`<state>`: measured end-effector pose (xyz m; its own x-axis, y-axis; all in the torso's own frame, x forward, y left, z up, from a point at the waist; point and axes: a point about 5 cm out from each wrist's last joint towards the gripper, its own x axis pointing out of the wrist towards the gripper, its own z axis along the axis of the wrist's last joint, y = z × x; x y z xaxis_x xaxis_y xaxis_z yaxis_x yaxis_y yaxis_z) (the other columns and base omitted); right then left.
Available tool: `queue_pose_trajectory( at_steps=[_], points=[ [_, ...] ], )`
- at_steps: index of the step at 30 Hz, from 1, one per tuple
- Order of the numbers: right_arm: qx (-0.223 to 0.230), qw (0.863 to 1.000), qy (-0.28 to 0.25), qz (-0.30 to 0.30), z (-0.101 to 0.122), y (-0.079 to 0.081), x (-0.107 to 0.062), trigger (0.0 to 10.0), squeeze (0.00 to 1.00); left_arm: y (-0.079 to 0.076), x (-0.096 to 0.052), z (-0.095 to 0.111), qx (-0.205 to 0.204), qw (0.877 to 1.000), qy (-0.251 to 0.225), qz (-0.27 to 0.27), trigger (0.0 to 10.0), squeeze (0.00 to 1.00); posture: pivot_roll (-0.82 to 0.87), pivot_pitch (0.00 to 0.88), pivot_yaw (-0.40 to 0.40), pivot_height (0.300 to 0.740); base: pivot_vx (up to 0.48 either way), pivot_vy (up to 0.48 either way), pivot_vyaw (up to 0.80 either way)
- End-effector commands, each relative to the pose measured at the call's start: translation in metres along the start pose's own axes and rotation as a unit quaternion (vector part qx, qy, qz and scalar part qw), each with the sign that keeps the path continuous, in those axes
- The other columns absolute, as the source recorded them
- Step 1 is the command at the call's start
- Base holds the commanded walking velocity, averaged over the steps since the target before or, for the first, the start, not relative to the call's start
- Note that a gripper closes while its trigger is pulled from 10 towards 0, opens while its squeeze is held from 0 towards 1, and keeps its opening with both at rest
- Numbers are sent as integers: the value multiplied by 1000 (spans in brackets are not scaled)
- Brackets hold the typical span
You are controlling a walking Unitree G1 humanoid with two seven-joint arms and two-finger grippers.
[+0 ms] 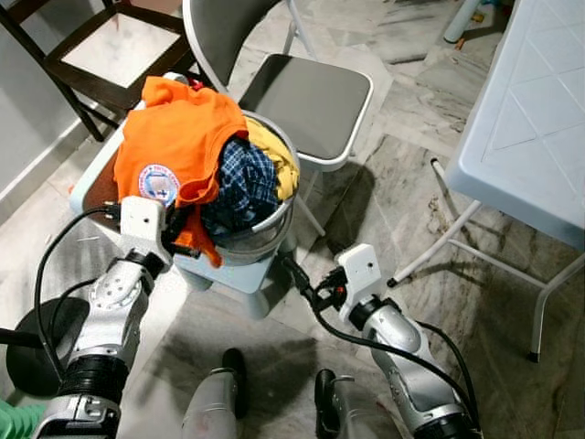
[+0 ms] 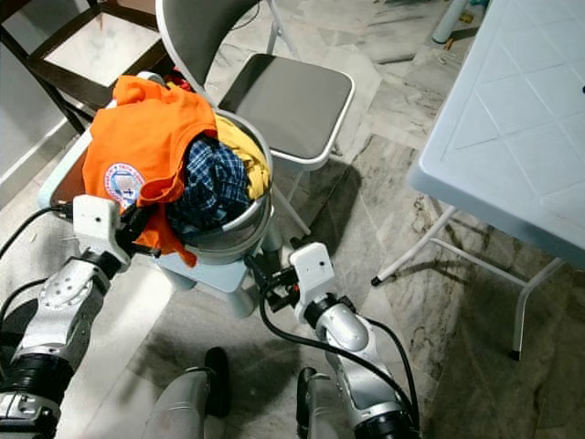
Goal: Hang hanger
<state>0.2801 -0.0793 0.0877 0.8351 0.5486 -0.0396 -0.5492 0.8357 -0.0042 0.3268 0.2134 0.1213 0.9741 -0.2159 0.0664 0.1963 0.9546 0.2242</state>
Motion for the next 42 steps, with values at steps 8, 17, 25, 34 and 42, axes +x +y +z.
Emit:
queue_pose_trajectory(
  at_steps=[8,17,25,34,42],
  points=[
    [5,1000,17,-2,-10,3,-5,10000,0,10,-16,2,67,996,-30,51,10000,0,-100,321,-2,740,0,0,0],
    [7,1000,17,0,-10,5,-4,10000,0,10,-18,4,84,993,-51,68,0,0,-93,323,-3,740,0,0,0],
    [5,1000,16,1,-9,3,-2,10000,0,11,-6,7,66,993,-53,86,0,0,-96,315,-6,740,0,0,0],
    [5,1000,15,1,-9,4,-2,10000,0,-7,-8,9,54,993,-78,74,0,0,-97,313,-6,740,0,0,0],
    [3,1000,16,1,-9,3,-2,10000,0,-13,-33,2,73,987,-89,113,0,0,-96,313,-13,740,0,0,0]
  ],
)
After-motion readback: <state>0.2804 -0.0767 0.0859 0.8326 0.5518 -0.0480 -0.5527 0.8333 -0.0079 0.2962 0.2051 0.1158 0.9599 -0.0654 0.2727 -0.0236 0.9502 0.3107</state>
